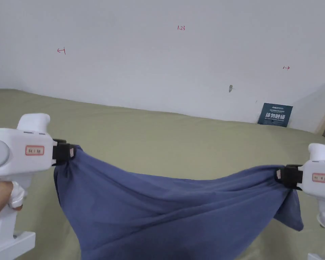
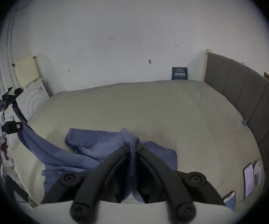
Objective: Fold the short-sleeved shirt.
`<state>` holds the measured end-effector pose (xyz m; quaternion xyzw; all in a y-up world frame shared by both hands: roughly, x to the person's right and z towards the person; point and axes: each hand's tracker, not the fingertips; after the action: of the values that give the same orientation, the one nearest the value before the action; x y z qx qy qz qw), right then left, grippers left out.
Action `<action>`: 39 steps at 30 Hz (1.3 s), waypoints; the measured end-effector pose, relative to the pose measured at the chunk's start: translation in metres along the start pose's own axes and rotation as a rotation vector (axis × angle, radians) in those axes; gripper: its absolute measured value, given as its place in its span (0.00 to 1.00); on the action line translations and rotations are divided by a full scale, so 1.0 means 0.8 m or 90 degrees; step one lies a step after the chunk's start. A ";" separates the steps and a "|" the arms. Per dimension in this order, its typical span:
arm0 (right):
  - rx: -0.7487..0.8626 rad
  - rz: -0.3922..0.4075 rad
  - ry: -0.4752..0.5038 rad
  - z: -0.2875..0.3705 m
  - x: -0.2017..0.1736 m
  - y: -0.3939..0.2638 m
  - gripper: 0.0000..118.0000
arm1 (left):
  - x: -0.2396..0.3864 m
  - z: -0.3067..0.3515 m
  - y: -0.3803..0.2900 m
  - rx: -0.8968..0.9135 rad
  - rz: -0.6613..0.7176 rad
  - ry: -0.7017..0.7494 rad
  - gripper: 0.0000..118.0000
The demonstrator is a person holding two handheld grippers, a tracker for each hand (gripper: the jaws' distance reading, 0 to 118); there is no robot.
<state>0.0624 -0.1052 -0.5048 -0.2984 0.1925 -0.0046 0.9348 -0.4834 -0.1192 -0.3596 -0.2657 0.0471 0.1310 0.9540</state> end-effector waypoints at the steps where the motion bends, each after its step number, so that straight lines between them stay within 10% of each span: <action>1: 0.005 0.008 -0.001 -0.001 -0.001 0.009 0.05 | 0.000 0.003 0.009 0.009 -0.003 0.001 0.01; 39: 0.197 -0.051 -0.034 -0.011 0.039 0.214 0.05 | 0.035 0.025 0.194 0.213 -0.013 0.020 0.01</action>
<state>0.0699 0.0266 -0.6182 -0.1582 0.1526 -0.0637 0.9735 -0.4989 0.0255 -0.4233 -0.1055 0.0802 0.1072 0.9854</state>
